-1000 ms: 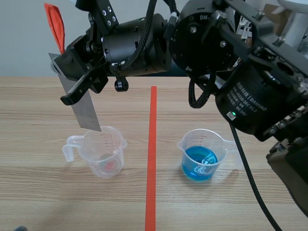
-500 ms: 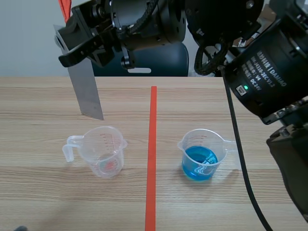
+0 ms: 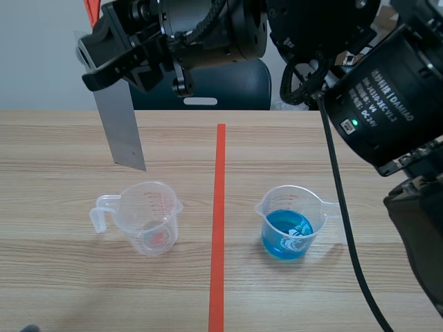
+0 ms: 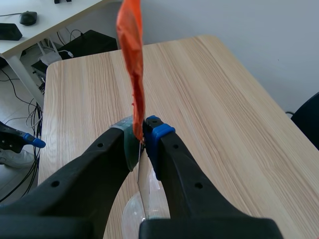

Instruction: Do the redox reaction experiment. lift the metal plate out of the left beaker

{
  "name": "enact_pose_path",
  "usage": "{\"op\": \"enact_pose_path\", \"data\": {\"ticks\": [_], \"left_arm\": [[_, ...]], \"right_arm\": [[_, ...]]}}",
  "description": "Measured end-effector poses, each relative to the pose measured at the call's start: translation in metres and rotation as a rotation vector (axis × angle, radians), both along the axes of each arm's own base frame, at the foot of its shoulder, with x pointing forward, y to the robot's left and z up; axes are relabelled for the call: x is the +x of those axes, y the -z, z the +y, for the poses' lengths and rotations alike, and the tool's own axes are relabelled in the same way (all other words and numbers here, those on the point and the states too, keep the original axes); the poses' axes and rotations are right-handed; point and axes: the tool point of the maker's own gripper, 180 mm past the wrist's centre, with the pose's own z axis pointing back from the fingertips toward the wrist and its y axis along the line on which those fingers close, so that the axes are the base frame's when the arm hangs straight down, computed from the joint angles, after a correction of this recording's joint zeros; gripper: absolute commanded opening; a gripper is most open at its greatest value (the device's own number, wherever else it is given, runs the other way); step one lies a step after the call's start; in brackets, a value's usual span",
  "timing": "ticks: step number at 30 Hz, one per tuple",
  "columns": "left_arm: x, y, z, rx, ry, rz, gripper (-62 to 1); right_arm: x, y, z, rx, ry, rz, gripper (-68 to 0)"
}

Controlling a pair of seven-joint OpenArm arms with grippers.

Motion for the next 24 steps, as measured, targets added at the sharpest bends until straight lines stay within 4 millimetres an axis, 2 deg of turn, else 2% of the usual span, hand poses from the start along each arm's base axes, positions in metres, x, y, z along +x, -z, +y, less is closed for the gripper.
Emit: {"op": "enact_pose_path", "data": {"ticks": [4, 24], "left_arm": [[0.0, 0.0, -0.0001, 0.0, 0.0, 0.0, 1.4], [0.0, 0.0, -0.0001, 0.0, 0.0, 0.0, 1.4]], "right_arm": [[-0.001, -0.0075, 0.0014, 0.025, -0.014, -0.001, -66.9], [-0.0014, -0.007, 0.0015, 0.021, -0.016, -0.003, -66.9]]}}
